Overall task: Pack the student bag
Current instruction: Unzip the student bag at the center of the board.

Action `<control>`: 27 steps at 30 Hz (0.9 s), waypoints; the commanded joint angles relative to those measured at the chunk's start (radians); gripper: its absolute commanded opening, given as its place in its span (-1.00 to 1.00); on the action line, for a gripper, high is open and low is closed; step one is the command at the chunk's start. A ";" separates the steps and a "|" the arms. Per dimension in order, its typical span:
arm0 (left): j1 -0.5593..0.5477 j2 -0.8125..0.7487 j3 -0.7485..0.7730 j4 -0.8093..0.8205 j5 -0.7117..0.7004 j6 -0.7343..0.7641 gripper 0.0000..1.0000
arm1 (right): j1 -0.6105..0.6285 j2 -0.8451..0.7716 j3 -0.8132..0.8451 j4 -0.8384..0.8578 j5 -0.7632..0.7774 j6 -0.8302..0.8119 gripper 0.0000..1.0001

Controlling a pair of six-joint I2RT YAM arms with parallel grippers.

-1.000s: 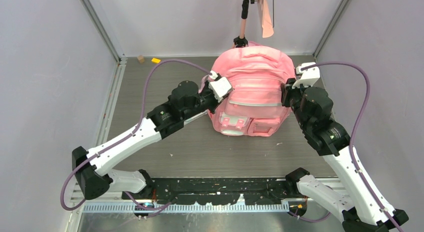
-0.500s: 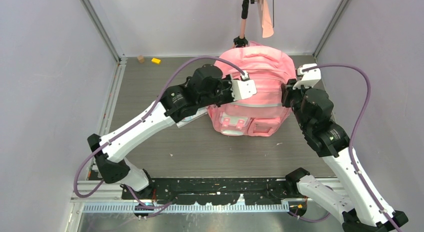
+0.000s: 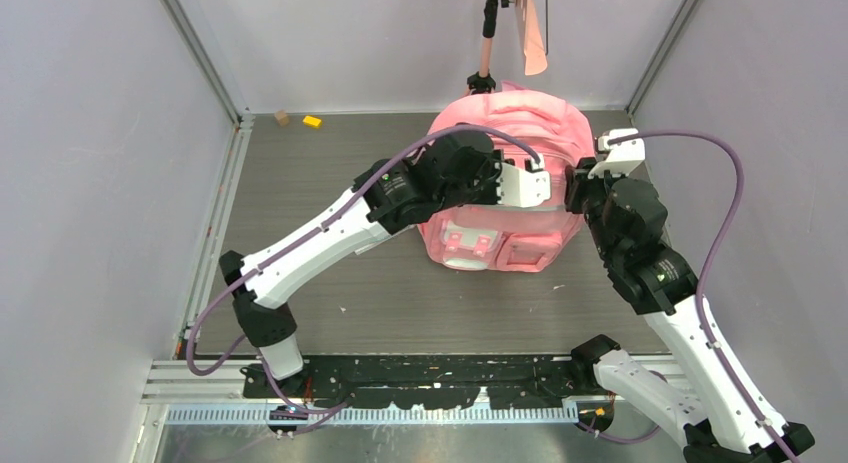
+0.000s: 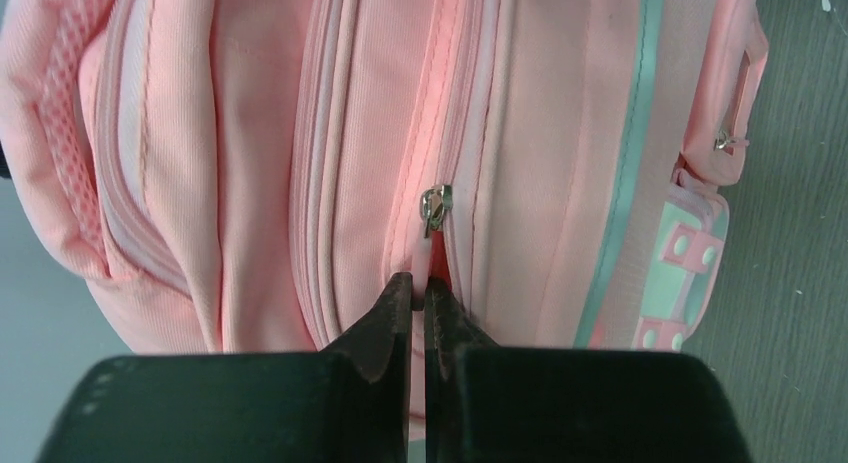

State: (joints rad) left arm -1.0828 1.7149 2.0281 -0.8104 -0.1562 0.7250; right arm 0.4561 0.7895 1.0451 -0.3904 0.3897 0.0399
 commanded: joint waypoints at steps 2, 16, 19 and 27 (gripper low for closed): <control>-0.109 0.071 0.081 0.163 0.165 0.065 -1.00 | 0.025 0.006 -0.018 0.150 -0.140 0.086 -0.85; -0.157 0.138 0.107 0.283 0.209 0.072 -1.00 | 0.025 0.005 -0.051 0.216 -0.114 0.103 -0.84; -0.158 0.153 0.114 0.296 0.220 0.066 -1.00 | 0.025 0.003 -0.055 0.227 -0.099 0.102 -0.84; -0.158 0.157 0.073 0.353 0.207 0.048 -1.00 | 0.024 -0.053 -0.056 0.229 0.000 0.103 -0.73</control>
State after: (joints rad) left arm -1.1999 1.8687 2.1128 -0.5735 -0.0738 0.8112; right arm 0.4637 0.7635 0.9852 -0.2832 0.3740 0.0658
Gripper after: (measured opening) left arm 0.032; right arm 0.210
